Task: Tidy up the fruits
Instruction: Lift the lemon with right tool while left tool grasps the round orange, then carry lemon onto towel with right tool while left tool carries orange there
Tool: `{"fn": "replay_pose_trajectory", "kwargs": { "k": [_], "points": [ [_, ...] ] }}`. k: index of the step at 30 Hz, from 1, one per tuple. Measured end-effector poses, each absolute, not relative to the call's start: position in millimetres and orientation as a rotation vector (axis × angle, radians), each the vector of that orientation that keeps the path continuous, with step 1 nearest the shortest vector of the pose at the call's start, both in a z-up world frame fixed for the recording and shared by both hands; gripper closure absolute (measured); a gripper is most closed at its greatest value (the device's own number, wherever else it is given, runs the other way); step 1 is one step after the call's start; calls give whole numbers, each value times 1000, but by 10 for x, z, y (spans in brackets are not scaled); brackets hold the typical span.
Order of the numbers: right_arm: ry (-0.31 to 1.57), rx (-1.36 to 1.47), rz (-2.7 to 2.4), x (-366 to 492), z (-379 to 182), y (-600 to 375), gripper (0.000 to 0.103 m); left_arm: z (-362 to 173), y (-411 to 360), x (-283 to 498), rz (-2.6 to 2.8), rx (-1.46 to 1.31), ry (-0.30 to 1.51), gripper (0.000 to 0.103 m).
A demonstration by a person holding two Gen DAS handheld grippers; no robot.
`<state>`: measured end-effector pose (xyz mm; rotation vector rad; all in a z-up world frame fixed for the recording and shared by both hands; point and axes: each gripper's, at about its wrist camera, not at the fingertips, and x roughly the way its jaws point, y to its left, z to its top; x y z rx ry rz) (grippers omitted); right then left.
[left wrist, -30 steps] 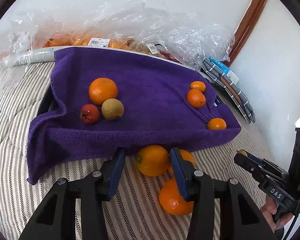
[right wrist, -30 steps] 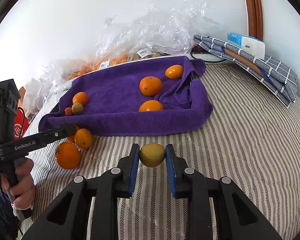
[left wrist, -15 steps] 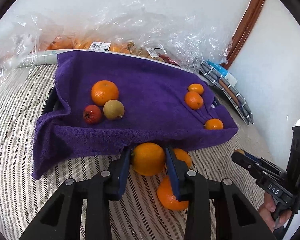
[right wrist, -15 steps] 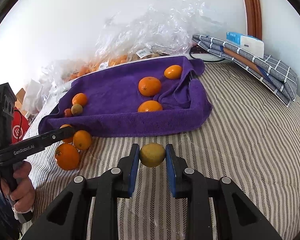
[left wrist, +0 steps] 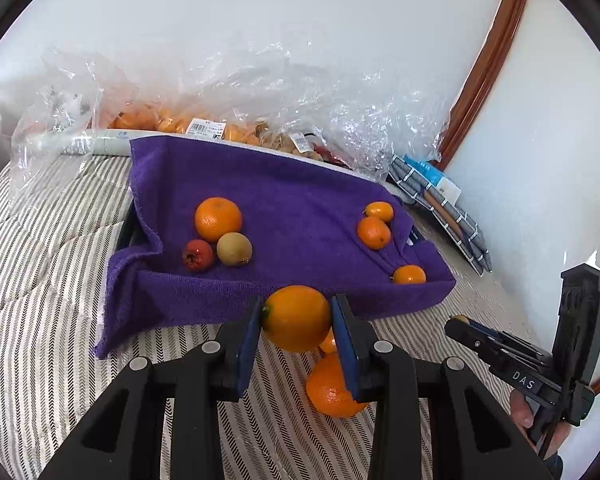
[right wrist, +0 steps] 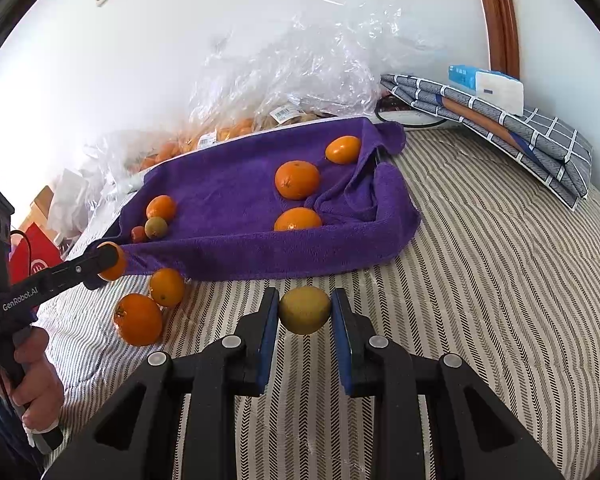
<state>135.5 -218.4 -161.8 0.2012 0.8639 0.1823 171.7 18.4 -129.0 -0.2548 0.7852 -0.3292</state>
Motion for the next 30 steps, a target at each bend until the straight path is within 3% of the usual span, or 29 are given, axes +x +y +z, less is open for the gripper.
{"fn": "replay_pose_trajectory", "kwargs": {
  "k": [30],
  "points": [
    [816, 170, 223, 1539, -1342, -2080, 77, -1180, 418, 1691, -256, -323, 734, 70]
  ]
}}
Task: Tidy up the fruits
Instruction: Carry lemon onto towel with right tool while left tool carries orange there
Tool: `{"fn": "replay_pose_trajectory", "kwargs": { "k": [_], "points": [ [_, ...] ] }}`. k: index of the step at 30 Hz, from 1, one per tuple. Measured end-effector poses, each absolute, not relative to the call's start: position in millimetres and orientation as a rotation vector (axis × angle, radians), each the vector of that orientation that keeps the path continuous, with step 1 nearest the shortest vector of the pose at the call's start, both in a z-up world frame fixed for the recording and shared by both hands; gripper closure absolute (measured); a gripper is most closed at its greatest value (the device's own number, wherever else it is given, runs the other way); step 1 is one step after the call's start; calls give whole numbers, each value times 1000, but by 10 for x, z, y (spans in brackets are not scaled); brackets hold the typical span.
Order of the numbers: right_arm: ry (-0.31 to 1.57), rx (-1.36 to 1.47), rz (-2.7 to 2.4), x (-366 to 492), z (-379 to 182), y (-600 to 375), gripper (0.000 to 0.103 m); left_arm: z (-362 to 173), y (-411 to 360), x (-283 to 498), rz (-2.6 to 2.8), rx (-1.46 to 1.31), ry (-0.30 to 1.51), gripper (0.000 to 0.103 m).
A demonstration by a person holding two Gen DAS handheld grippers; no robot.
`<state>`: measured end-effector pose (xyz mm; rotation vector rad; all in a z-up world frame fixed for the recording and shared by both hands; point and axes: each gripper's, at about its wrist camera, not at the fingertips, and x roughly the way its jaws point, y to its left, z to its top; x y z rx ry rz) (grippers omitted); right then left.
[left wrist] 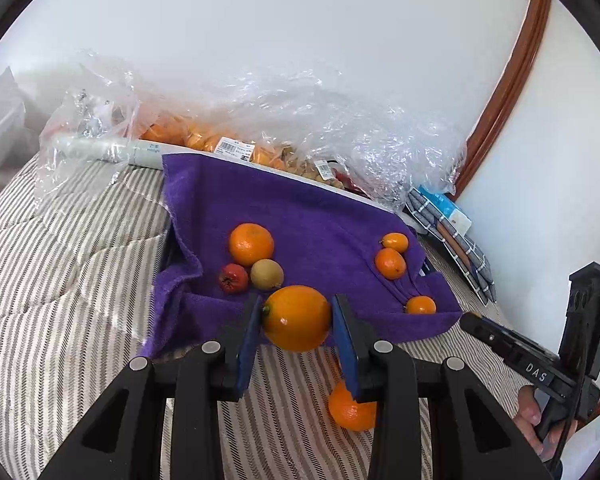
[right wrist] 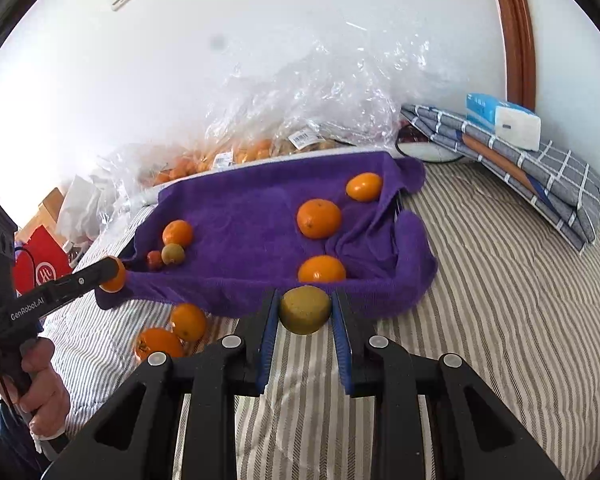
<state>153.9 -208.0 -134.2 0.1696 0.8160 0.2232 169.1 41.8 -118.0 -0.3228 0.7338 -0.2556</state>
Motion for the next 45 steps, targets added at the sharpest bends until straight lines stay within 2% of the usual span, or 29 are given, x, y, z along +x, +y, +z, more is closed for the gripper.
{"fn": "replay_pose_trajectory", "kwargs": {
  "k": [14, 25, 33, 35, 37, 42, 45],
  "points": [
    [775, 92, 235, 2128, -1160, -2081, 77, -1052, 278, 2140, -220, -348, 756, 69],
    [882, 86, 219, 2429, -1560, -2174, 77, -1420, -9, 2379, -230, -310, 840, 70],
    [917, 39, 185, 2418, -1683, -2124, 76, -1441, -56, 2369, -230, -274, 839, 69],
    [916, 27, 188, 2402, -1682, -2113, 73, -1444, -64, 2361, -228, -266, 833, 69],
    [904, 22, 180, 2375, -1671, -2110, 62, -1445, -69, 2359, -229, -260, 828, 69],
    [858, 29, 170, 2297, -1560, -2108, 52, -1435, -51, 2342, -251, -263, 814, 59],
    [824, 31, 146, 2219, -1440, -2095, 51, -1393, 11, 2300, -233, -257, 799, 59]
  ]
}}
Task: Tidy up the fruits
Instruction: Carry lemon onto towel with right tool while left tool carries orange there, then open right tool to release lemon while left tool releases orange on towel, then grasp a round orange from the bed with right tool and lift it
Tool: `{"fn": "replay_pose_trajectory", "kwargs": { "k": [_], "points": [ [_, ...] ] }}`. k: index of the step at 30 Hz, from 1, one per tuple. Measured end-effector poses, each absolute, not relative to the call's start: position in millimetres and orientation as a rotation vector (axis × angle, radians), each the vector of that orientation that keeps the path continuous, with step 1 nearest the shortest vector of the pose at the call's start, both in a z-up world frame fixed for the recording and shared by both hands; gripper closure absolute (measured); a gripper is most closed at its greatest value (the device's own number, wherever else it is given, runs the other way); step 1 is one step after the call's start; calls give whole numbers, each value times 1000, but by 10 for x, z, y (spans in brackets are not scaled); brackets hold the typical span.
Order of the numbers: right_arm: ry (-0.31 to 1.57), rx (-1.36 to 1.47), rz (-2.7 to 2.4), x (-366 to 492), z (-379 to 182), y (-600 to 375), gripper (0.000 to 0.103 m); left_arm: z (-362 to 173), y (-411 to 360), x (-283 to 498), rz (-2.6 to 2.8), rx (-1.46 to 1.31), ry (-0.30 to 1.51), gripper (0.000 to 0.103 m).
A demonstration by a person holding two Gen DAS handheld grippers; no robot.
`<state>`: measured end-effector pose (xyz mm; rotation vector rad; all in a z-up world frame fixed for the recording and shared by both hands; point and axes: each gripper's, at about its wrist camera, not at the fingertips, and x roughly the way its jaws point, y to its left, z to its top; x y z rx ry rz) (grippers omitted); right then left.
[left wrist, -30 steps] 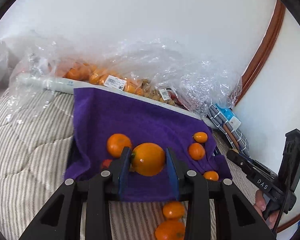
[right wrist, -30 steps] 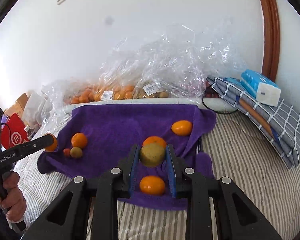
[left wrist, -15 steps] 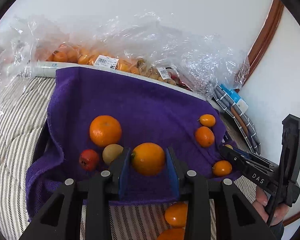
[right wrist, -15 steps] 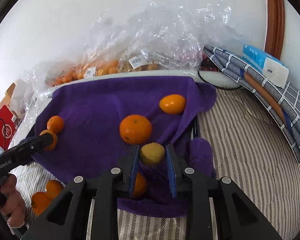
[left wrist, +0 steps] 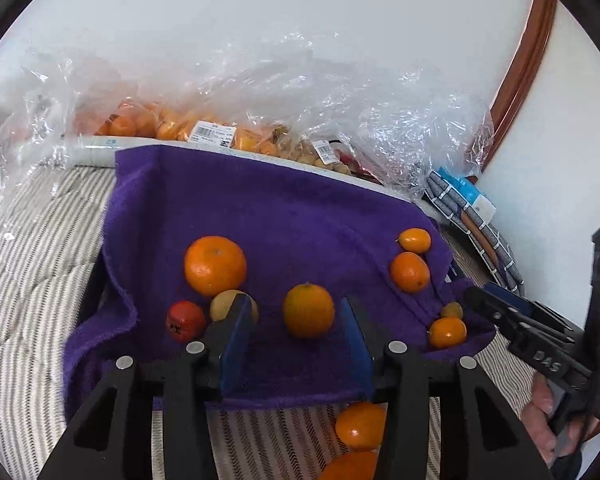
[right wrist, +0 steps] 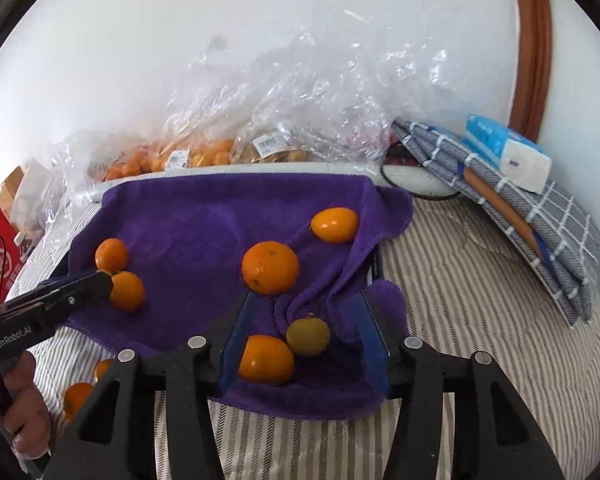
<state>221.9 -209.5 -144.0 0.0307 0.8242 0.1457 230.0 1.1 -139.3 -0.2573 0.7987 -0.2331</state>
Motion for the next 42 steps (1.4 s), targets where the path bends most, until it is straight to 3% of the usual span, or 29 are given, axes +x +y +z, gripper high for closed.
{"fn": "replay_pose_trajectory", "kwargs": {
  "k": [8, 13, 21, 27, 32, 42],
  "points": [
    [829, 47, 226, 1756, -1210, -1791, 51, -1213, 367, 2051, -140, -254, 740, 57],
    [903, 61, 298, 1635, -1328, -1499, 58, -1191, 712, 1768, -92, -263, 723, 56],
    [1005, 70, 310, 1722, -1571, -1103, 58, -1198, 1097, 1470, -16, -259, 699, 54],
    [1072, 136, 322, 1858, -1681, -1069, 59, -1189, 1184, 1437, -19, -295, 699, 54],
    [1104, 154, 346, 1940, -1739, -1038, 71, -1197, 1134, 1432, -13, -277, 701, 54],
    [1030, 159, 282, 1763, -1544, -1313, 71, -1243, 972, 1444, -41, -209, 723, 54]
  ]
}}
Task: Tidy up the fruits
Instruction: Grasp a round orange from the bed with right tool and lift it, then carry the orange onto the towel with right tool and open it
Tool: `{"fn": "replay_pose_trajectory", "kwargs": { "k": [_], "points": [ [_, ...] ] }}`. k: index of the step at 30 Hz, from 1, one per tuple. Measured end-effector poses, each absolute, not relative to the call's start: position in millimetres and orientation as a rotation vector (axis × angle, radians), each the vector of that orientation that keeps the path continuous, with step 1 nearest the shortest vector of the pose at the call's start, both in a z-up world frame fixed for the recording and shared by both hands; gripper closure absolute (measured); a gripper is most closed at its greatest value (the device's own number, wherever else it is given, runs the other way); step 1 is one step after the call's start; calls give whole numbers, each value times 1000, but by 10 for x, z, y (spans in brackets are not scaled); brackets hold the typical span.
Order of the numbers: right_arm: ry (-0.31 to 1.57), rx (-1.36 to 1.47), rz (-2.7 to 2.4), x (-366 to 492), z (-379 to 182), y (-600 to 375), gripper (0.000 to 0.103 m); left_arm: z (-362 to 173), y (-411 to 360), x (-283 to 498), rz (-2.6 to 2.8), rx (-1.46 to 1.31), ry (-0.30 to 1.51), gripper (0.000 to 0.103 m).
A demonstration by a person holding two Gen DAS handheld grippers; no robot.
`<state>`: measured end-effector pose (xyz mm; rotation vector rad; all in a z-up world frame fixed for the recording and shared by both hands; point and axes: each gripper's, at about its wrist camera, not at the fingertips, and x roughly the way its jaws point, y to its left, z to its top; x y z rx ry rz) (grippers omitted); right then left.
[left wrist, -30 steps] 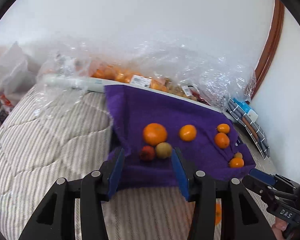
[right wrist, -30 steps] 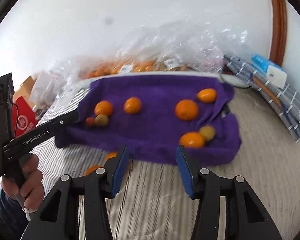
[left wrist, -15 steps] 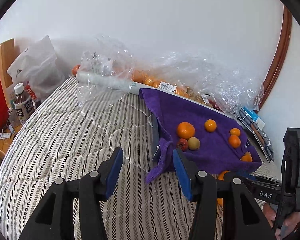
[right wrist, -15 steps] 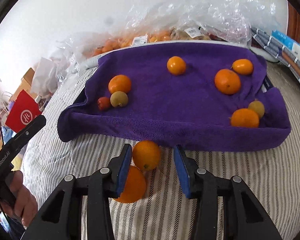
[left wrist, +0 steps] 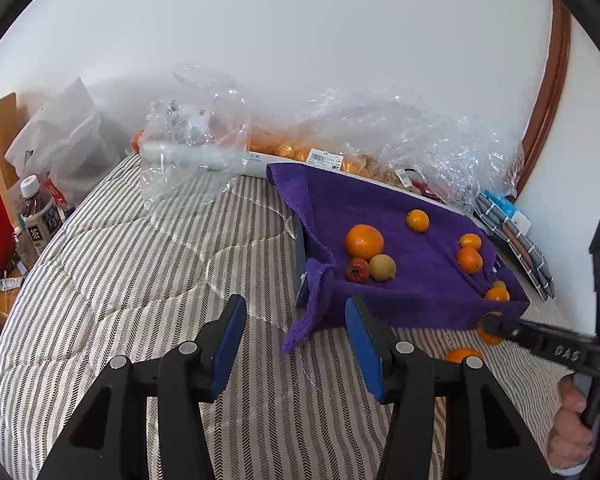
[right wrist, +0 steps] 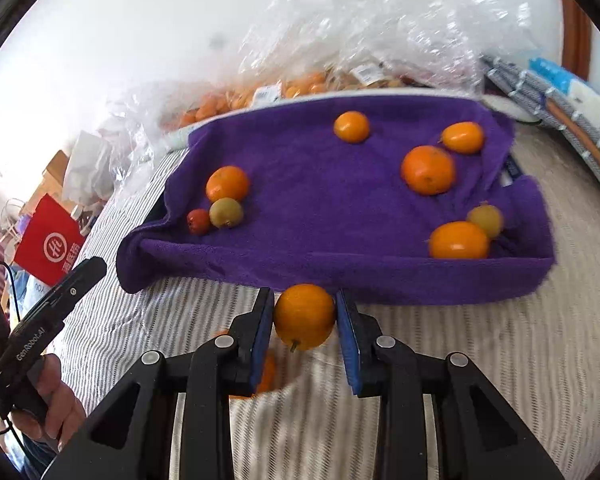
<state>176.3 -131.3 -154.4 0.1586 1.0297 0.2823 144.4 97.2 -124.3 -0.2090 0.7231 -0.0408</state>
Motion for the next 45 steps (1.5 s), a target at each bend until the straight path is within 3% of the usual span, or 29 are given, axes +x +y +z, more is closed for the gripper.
{"fn": "replay_pose_trajectory", "kwargs": {
  "k": [15, 33, 35, 45],
  "points": [
    [1028, 82, 206, 1491, -1792, -1819, 71, -1298, 697, 1363, -135, -126, 746, 54],
    [946, 108, 132, 1081, -1546, -2578, 71, -1557, -352, 1378, -296, -69, 912, 56],
    [951, 128, 129, 1064, -1560, -2679, 71, -1589, -391, 1390, -296, -56, 927, 62],
    [942, 168, 127, 1098, -1509, -2766, 71, -1447, -219, 1362, -262, -112, 906, 62]
  ]
}}
